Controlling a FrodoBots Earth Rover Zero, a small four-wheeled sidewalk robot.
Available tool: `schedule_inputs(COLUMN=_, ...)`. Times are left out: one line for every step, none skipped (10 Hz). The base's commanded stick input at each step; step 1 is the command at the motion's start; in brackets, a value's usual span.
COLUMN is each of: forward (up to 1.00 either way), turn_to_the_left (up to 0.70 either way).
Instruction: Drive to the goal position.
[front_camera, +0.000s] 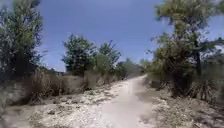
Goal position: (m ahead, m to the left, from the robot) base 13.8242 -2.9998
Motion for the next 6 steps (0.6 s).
schedule_inputs(forward=0.3, turn_to_the_left=0.0)
schedule_inputs(forward=0.3, turn_to_the_left=0.0)
schedule_inputs(forward=0.3, turn_to_the_left=0.0)
schedule_inputs(forward=0.3, turn_to_the_left=0.0)
schedule_inputs(forward=0.3, turn_to_the_left=0.0)
schedule_inputs(forward=0.3, turn_to_the_left=0.0)
